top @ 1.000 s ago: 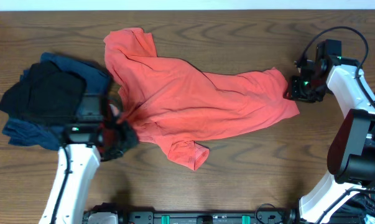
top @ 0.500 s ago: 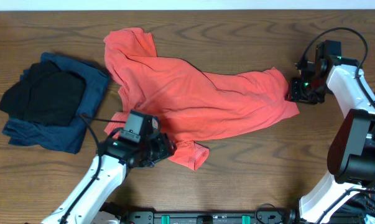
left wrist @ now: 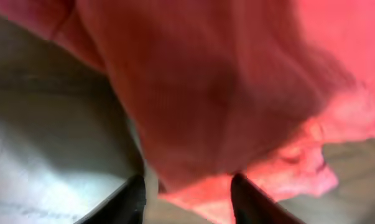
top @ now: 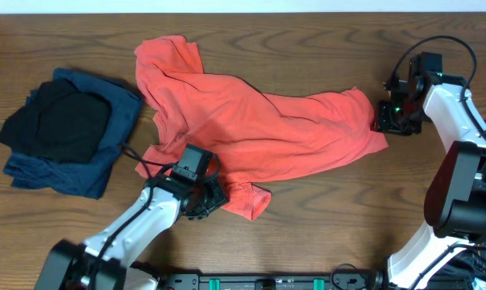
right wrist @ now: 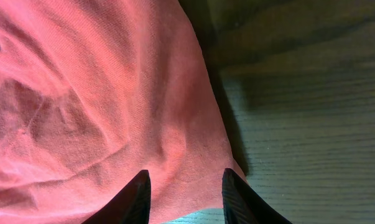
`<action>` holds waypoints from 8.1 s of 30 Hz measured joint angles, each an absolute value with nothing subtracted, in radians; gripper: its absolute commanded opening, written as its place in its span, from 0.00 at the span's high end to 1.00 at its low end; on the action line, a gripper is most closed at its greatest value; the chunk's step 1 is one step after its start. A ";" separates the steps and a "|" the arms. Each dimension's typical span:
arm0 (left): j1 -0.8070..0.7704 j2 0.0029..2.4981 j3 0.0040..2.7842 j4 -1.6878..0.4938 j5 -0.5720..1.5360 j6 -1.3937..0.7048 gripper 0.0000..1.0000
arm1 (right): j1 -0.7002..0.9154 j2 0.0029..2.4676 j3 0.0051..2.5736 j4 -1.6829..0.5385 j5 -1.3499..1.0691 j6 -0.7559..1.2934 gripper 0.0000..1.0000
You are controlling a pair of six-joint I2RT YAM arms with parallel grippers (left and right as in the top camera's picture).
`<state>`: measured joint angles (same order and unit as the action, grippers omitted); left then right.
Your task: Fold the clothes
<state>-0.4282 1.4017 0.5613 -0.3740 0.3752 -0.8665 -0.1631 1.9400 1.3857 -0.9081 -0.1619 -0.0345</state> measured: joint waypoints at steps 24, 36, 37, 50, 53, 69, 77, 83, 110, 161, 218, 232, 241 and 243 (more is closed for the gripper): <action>-0.309 0.963 0.719 -0.691 0.471 -0.682 0.94 | -0.163 1.940 1.386 -0.907 -0.120 -0.035 0.64; -0.410 1.251 0.727 -0.412 0.418 -0.714 0.94 | -0.163 1.940 1.385 -0.918 -0.116 -0.035 0.64; -0.429 1.290 0.727 -0.370 0.423 -0.717 0.94 | -0.163 1.940 1.385 -0.919 -0.115 -0.035 0.64; -0.588 1.570 0.729 0.004 0.461 -0.764 0.41 | -0.163 1.940 1.385 -0.920 -0.115 -0.035 0.64; -0.576 1.548 0.728 -0.074 0.465 -0.758 0.36 | -0.163 1.940 1.385 -0.920 -0.115 -0.035 0.64; -0.544 1.365 0.708 -0.446 0.352 -0.986 0.39 | -0.163 1.940 1.385 -0.925 -0.115 -0.035 0.64; -0.544 1.443 0.662 -0.385 0.290 -1.171 0.46 | -0.163 1.940 1.385 -0.928 -0.115 -0.035 0.64; -0.544 1.452 0.661 -0.354 0.217 -1.234 0.46 | -0.163 1.940 1.385 -0.928 -0.115 -0.035 0.63; -0.544 1.464 0.623 -0.224 0.223 -1.291 0.51 | -0.163 1.940 1.385 -0.930 -0.115 -0.035 0.63; -0.374 1.128 0.617 -0.681 0.100 -0.888 0.94 | -0.163 1.940 1.361 -1.047 -0.112 -0.015 0.60; -0.022 0.941 0.617 -0.846 -0.014 -0.750 0.94 | -0.179 1.602 1.098 -0.937 -0.039 0.260 0.98; -0.021 0.941 0.617 -0.808 -0.008 -0.750 0.94 | -0.177 1.605 1.093 -0.536 -0.029 0.248 0.68; -0.021 0.943 0.617 -0.808 -0.007 -0.750 0.94 | -0.122 1.605 1.093 -0.801 0.051 0.231 0.66; -0.021 0.943 0.617 -0.806 -0.008 -0.750 0.94 | -0.123 1.605 1.092 -0.878 0.086 0.238 0.65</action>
<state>-0.0212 0.9428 0.6170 -0.8062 -0.0078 -0.7502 -0.1226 1.6054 1.0916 -0.8780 0.0856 0.2379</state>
